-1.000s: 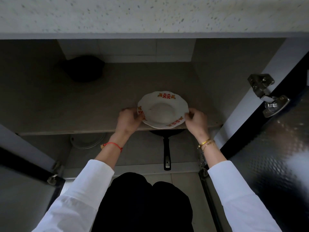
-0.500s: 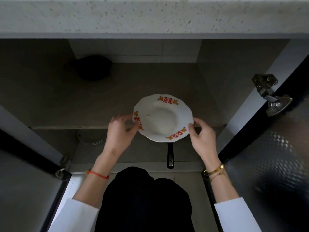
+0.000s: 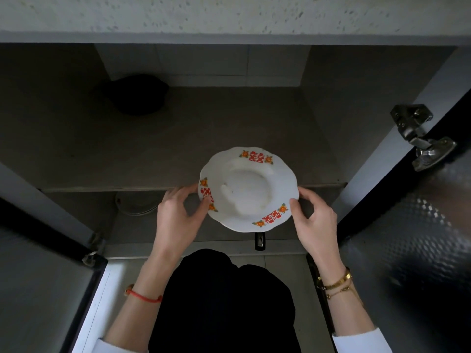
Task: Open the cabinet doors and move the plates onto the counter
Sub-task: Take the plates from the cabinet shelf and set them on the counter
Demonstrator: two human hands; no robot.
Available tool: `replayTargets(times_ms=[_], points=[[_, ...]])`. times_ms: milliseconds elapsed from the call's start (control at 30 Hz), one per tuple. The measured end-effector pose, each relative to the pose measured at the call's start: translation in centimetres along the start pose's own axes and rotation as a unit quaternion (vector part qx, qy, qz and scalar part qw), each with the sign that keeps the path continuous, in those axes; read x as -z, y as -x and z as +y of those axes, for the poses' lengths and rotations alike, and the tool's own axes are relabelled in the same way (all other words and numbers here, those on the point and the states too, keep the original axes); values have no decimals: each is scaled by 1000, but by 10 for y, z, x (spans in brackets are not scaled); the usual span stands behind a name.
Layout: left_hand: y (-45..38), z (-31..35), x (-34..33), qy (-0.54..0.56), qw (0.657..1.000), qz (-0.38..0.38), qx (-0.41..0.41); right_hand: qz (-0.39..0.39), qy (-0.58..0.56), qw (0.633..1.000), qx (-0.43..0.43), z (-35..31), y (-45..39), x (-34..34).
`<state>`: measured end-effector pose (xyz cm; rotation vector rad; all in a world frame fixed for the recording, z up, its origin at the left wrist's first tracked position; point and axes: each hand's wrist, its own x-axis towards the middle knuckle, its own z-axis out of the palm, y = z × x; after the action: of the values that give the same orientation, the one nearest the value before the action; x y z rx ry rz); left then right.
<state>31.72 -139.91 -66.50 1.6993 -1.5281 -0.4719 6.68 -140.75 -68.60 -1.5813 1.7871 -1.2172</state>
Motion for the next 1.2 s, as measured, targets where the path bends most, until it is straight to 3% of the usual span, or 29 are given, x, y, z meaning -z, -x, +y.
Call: replayTargets(times_ms=[467,867,1200], points=[[0,18,22,15,999,-23,18,-9,-8,997,-82,-34,10,13],[49,67,87,8,995,-45,92,-31,40,992,-119,-110,54,64],[112,156,185,-19,985,-54,163,-114,52,976,-177,-217,101,152]])
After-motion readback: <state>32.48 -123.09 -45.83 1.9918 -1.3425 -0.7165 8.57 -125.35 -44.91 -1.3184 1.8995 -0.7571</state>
